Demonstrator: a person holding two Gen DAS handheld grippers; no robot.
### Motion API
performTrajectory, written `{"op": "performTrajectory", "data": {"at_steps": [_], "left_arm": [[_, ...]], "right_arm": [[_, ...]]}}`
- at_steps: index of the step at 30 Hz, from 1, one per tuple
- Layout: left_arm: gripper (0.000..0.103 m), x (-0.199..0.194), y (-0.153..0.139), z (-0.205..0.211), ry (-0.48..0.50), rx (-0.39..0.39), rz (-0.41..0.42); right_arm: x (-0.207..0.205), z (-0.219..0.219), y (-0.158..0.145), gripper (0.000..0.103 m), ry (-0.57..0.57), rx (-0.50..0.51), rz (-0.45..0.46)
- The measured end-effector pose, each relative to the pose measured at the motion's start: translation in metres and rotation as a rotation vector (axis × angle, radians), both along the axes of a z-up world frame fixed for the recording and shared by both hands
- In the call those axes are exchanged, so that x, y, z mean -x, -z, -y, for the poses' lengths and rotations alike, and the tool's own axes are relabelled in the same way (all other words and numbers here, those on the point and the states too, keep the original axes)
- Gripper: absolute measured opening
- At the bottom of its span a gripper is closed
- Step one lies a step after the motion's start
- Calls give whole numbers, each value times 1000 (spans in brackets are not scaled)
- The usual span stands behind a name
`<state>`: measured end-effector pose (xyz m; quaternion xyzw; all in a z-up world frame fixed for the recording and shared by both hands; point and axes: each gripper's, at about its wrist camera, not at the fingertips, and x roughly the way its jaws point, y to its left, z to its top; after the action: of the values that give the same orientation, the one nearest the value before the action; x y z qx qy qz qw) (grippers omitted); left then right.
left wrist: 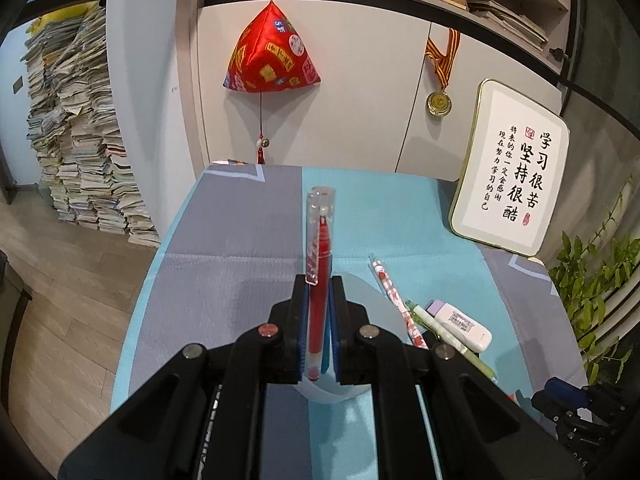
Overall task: Organize stationery
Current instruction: 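Lower the red pen into the clear cup and open the left tool, then grasp the black marker with the right tool while the left tool grasps the pink patterned pen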
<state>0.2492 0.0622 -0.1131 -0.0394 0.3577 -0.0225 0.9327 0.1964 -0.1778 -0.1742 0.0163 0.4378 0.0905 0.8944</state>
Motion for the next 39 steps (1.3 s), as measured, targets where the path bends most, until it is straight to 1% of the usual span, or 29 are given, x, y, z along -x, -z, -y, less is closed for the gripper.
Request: {"op": "performTrajectory", "data": {"at_steps": [2,3,4,5,7,8,12,16,19,22,24,29,32,33,34,36,39], "left_arm": [[9,0,1,-1,1,4,-8],[11,0,2,-1,-2,4,-11],[19,1,2,-1,-4,3,-14],[32,1,2,-2,-6,3,-15],[46,5,1,-3,-16,-3,-5],[47,7,0,-3,-18,-8,6],[47,17,-7,-6,-25,-14,26],[47,41,-16,-6,-25,-2,67],[47,61,-15,0,18,3,77],[47,71,-6,10,92,6,48],[47,75,4,17,120,3,25],[46,67,25,26,152,20,-55],[45,56,28,34,162,41,-81],[45,55,28,37,170,46,-85],[45,52,28,41,177,50,-93],[45,46,29,51,192,45,-99],[45,34,36,67,184,8,-115]], "right_arm": [[-1,-1,0,21,0,1,-2],[-1,-1,0,21,-2,2,-4],[-1,-2,1,21,-4,3,-5],[-1,-2,1,21,-5,3,-6],[-2,-3,2,21,-13,1,-8],[-2,-4,3,21,-17,-1,-10],[-7,-9,6,21,-38,8,-15],[-15,-18,12,21,-64,27,-38],[-14,-28,16,22,-111,21,-49],[-11,-40,22,22,-155,51,-51],[-12,-46,25,22,-174,69,-55],[-21,-57,37,22,-188,102,-89],[-24,-60,38,22,-180,112,-61],[-25,-61,38,21,-184,108,-61],[-24,-60,38,10,-184,100,-63],[-22,-60,35,10,-192,95,-61],[-13,-56,27,10,-207,89,-46]]}}
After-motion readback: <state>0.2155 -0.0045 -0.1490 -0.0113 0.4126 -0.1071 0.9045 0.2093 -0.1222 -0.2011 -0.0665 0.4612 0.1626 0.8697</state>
